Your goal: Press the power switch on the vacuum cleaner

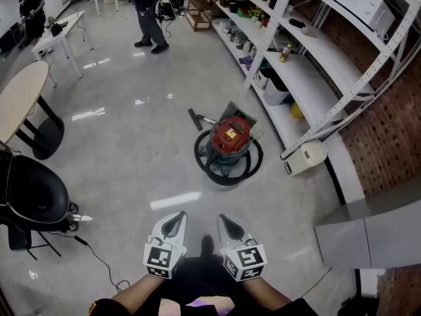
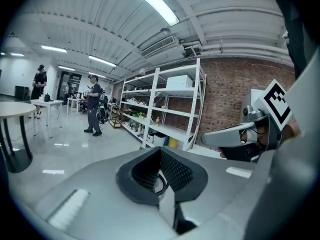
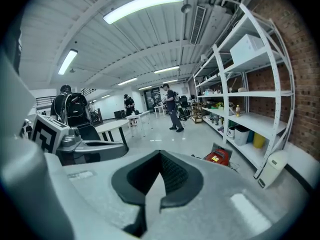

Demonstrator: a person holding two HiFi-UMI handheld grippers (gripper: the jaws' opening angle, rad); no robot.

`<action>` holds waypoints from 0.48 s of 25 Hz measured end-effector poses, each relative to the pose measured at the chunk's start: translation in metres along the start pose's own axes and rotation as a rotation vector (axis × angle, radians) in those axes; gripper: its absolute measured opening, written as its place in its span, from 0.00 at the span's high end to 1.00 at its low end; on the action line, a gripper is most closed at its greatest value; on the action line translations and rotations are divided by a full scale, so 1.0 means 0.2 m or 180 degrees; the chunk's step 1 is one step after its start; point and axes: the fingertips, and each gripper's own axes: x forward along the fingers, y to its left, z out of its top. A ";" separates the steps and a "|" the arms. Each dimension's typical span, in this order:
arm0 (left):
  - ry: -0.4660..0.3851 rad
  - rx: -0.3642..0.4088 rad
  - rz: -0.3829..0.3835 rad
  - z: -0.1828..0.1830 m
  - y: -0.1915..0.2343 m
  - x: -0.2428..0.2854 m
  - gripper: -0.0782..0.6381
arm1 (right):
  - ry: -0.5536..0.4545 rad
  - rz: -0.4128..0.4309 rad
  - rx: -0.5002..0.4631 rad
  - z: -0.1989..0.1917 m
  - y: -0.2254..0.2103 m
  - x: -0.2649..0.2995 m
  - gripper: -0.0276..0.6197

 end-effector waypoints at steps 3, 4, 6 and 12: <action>0.0007 -0.0035 -0.0038 -0.01 -0.01 -0.02 0.87 | 0.0045 -0.0050 -0.0032 -0.01 0.03 -0.02 0.97; 0.0006 -0.0043 -0.0054 -0.02 -0.01 -0.03 0.87 | 0.0054 -0.0065 -0.0036 -0.02 0.04 -0.02 0.97; -0.0022 -0.0041 -0.0081 -0.02 0.00 -0.04 0.87 | 0.0048 -0.0085 -0.0043 -0.03 0.07 -0.03 0.97; -0.0062 -0.0023 -0.0103 -0.01 0.02 -0.07 0.87 | 0.0016 -0.0114 -0.0065 -0.03 0.10 -0.04 0.97</action>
